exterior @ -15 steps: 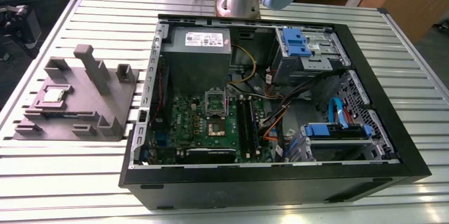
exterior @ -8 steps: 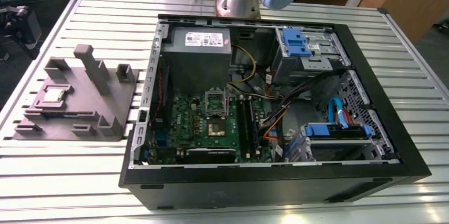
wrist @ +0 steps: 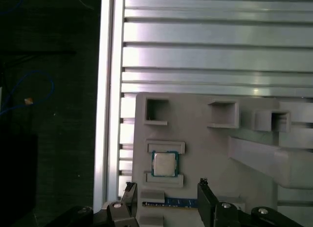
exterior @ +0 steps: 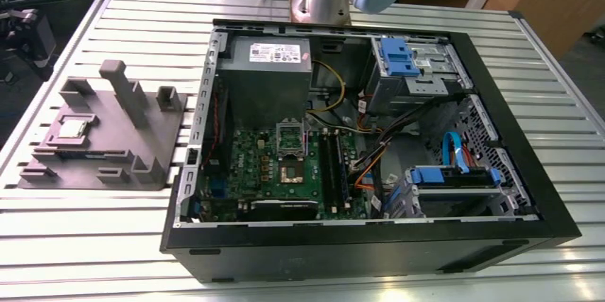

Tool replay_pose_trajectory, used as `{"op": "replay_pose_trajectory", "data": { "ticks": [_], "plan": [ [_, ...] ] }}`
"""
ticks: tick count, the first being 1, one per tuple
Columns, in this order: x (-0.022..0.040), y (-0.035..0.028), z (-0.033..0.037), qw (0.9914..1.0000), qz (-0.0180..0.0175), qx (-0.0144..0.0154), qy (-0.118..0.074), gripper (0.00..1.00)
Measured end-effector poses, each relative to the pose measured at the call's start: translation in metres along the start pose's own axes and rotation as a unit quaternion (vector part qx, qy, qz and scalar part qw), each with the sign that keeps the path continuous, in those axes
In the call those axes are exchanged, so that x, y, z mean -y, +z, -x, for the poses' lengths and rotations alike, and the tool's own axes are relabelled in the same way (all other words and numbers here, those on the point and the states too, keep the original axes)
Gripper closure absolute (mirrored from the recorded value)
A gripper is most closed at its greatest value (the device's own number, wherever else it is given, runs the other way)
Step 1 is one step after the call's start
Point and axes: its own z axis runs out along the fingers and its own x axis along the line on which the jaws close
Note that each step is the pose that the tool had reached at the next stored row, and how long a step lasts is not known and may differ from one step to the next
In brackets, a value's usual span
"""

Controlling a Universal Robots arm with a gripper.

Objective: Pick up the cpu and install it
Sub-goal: 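Pick up the cpu and move it towards the insertion slot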

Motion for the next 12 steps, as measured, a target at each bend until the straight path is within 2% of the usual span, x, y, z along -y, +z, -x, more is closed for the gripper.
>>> {"op": "replay_pose_trajectory", "data": {
  "ticks": [4,8,12],
  "plan": [
    [0.0043,0.0051,0.0,1.0,-0.0001,0.0,0.002,0.4],
    [0.0047,0.0122,0.001,0.99999,-0.0002,0.0,0.004,0.4],
    [0.005,0.0174,0.0023,0.99997,-0.0061,0.0001,0.004,0.4]
  ]
}}
